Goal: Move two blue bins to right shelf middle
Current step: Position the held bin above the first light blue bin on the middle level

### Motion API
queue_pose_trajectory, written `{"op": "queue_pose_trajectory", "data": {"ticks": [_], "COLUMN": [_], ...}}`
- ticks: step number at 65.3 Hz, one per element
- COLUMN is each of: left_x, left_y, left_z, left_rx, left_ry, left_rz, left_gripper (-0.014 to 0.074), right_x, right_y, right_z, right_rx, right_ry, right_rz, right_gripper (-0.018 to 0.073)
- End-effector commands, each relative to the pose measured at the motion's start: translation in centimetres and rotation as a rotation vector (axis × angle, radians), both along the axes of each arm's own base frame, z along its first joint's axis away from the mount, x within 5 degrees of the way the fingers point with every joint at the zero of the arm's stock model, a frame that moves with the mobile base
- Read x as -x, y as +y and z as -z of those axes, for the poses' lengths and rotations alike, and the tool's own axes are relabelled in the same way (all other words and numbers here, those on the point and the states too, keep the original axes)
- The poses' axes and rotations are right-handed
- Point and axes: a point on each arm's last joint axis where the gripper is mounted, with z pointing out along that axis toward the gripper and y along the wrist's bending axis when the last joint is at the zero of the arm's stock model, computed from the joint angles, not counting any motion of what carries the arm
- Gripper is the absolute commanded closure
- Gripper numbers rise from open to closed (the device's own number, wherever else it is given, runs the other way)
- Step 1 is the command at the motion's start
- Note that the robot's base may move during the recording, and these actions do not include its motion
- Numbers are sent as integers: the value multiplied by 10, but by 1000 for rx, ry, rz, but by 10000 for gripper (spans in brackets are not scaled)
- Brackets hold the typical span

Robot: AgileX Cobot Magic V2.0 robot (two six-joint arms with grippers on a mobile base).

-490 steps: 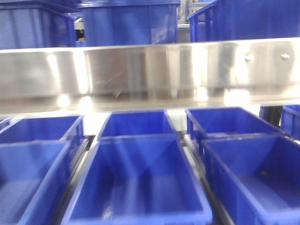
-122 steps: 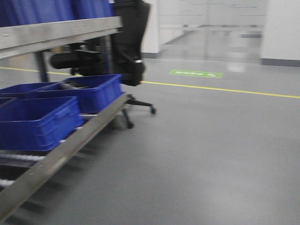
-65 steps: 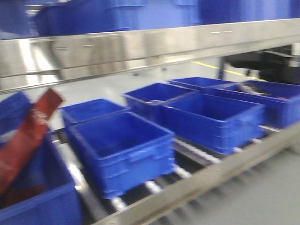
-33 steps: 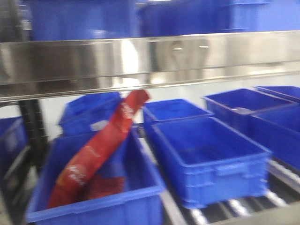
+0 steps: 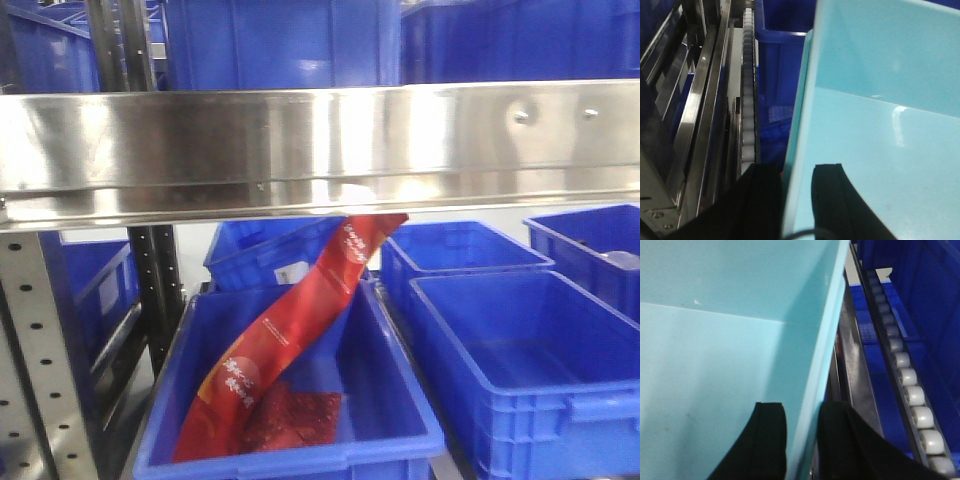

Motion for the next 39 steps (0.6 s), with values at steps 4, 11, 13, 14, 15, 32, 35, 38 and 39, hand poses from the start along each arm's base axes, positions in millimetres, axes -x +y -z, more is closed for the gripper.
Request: {"op": "queue_pose_trajectory", "data": {"ticks": [4,11,13,14,15,32,35,38,39], "left_x": [10,10,10,10,10,10,10,10,10], "left_y": [-14,-14,-14,-14,-14,-14,-14,-14,-14], "left_z": [-21,-21,-21,-21,-21,-21,-21,-21,-21], "left_rx": [109,109,109,109,109,109,109,109,109], "left_ry": [-115,-115,-115,-115,-115,-115,-115,-115,-115], "left_rz": [105,105,105,105,105,105,105,105,105], "left_gripper": [708,708,708,708,708,708,708,708,708], "right_x": [-4,-4,-4,-4,-4,-4,-4,-4,-4], "right_y": [15,15,15,15,15,15,15,15,15], "right_z": [-24,-24,-24,-24,-24,-24,-24,-24,-24], "right_rx": [-143,-143,-143,-143,-143,-143,-143,-143,-143], "right_ry": [-229,-229,-229,-229,-229,-229,-229,-229,-229], "right_rz": [-88,-88,-88,-88,-88,-88,-88,-88,-88], "right_gripper": [725,725,725,725,725,725,725,725,725]}}
